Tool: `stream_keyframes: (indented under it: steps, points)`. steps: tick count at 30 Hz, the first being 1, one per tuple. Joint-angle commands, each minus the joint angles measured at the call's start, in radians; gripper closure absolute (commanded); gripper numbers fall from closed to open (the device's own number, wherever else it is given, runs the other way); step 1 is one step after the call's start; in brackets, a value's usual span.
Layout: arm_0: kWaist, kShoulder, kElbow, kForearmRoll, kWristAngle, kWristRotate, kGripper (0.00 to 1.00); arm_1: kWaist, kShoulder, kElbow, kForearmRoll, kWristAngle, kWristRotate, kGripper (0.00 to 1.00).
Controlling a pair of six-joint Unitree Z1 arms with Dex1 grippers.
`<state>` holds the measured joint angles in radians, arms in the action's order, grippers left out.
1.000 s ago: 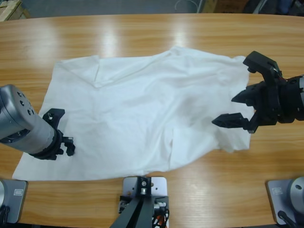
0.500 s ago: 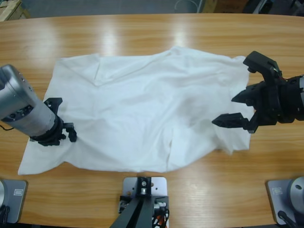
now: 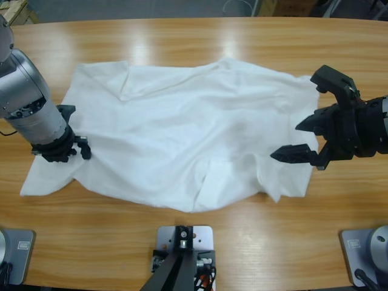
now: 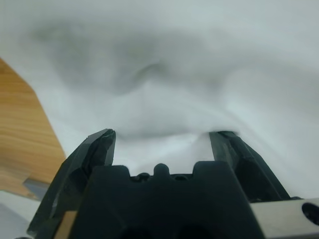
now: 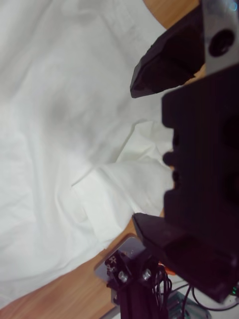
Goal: Fold clothes
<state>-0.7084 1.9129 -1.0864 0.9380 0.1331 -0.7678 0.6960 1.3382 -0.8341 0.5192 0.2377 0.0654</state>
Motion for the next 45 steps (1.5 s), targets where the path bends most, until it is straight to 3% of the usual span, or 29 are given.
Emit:
stream_keyframes:
  steps: [1,4,9,14,17,19,26,30,36,45]
  points:
    - [-0.028,-0.305,-0.083,0.049,0.123,0.148,0.266,-0.104,0.004,-0.192,0.151,0.008,0.01,0.051]
    - [0.016,-0.381,-0.189,0.05,0.162,0.244,0.262,-0.212,0.04,-0.28,0.187,0.063,-0.001,0.05]
    - [0.159,-0.287,-0.207,0.05,0.123,0.294,0.262,-0.492,0.177,-0.35,0.185,0.295,-0.037,0.046]
    - [0.354,-0.194,-0.205,0.039,0.014,0.329,0.266,-0.568,0.333,-0.358,0.155,0.339,-0.052,0.046]
    - [0.394,-0.167,-0.214,-0.013,-0.026,0.386,0.266,-0.601,0.36,-0.364,0.134,0.347,-0.052,0.05]
    - [0.419,-0.164,-0.238,-0.071,-0.127,0.43,0.266,-0.602,0.382,-0.376,0.126,0.352,-0.052,0.05]
    - [0.431,-0.079,-0.389,-0.247,-0.44,0.46,0.276,-0.598,0.433,-0.385,0.094,0.356,-0.048,0.05]
    - [0.431,0.03,-0.456,-0.248,-0.603,0.46,0.357,-0.598,0.435,-0.389,0.093,0.332,-0.048,0.05]
    - [0.457,0.105,-0.442,-0.222,-0.597,0.475,0.358,-0.624,0.386,-0.365,0.096,0.222,-0.028,0.05]
    - [0.415,0.184,-0.467,-0.14,-0.461,0.555,0.358,-0.629,0.378,-0.33,0.087,0.219,-0.027,0.05]
